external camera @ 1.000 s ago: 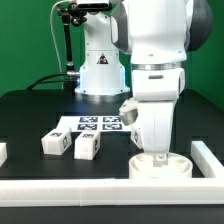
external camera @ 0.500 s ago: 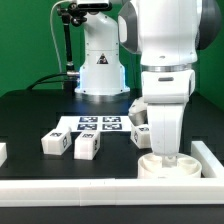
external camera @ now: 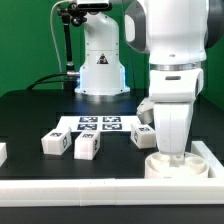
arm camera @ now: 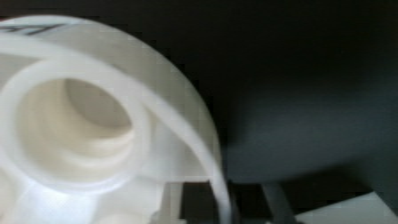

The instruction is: Assemble stool

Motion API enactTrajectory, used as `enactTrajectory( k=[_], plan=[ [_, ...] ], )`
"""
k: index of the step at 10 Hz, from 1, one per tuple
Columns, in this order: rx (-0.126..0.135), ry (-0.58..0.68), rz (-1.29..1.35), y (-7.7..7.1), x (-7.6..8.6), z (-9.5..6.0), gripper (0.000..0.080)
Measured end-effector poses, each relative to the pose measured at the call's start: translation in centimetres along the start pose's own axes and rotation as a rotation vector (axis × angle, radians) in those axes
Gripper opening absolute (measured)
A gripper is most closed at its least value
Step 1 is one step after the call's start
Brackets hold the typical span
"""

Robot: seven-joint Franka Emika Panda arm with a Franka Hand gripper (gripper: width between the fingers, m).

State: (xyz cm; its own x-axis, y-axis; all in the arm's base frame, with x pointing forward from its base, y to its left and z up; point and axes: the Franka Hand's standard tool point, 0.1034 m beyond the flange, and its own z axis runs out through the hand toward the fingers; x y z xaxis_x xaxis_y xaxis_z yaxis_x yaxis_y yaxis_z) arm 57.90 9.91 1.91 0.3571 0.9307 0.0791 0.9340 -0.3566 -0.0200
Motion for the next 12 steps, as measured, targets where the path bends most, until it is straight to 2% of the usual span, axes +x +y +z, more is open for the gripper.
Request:
enactTrajectory(
  k=[1, 3, 4, 5, 6, 7, 9, 10, 12],
  plan=[
    [0.0, 0.0, 0.001, 0.0, 0.0, 0.0, 0.012],
    [0.0, 0.0, 0.002, 0.0, -0.1, 0.0, 0.0402],
    [-0.002, -0.001, 0.003, -0.1, -0.1, -0.3, 0.0402],
    [-0.01, 0.0, 0.005, -0.2, 0.0, -1.1, 0.0574],
    [-0.019, 0.002, 0.011, -0.3, 0.1, -2.0, 0.0574],
    [-0.026, 0.001, 0.018, -0.3, 0.1, -3.1, 0.0636],
    [-0.033, -0.008, 0.029, -0.3, -0.6, -5.3, 0.0645],
    [-0.039, -0.013, 0.06, -0.7, -1.6, -5.9, 0.0649],
    [-0.062, -0.006, 0.121, -2.6, -3.3, -6.0, 0.0649]
  ],
)
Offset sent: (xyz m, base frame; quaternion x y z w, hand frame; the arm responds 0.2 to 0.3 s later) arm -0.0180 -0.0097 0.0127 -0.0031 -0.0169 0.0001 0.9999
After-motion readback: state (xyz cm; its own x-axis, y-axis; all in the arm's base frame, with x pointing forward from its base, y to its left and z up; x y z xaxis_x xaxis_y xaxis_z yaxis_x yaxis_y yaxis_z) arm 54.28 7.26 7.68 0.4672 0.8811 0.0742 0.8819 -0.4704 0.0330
